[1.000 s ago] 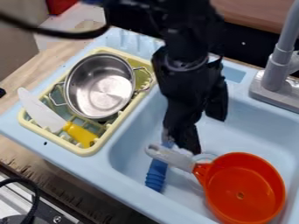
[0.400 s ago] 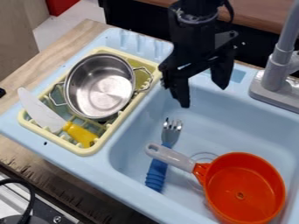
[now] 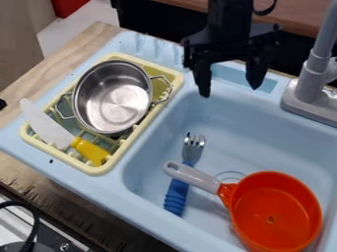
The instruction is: Put the orange pot on the right side of the sink
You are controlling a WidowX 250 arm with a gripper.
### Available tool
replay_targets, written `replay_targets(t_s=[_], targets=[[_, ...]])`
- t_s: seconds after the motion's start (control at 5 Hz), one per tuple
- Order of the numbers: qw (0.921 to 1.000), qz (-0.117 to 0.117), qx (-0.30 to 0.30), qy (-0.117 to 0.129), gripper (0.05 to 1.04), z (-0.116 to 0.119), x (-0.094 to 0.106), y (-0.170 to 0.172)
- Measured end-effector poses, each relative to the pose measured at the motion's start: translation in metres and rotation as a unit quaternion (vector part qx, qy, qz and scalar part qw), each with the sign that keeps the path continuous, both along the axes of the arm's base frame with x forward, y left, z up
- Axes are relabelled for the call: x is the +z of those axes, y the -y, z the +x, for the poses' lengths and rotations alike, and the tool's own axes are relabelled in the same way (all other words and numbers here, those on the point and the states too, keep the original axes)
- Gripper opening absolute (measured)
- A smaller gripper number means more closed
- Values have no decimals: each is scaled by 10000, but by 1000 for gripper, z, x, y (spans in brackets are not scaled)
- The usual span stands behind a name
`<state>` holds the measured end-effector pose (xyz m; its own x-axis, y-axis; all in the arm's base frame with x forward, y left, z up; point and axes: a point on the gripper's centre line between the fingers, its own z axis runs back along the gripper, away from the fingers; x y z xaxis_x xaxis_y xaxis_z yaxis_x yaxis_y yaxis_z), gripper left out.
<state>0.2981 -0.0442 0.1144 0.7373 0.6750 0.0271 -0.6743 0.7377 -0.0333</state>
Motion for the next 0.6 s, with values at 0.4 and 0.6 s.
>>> replay_targets(t_s=[0.4,0.6], targets=[[9972,394,-598,-212,999,7,5,-29],[9967,359,-685,-257,999,6,5,-38]])
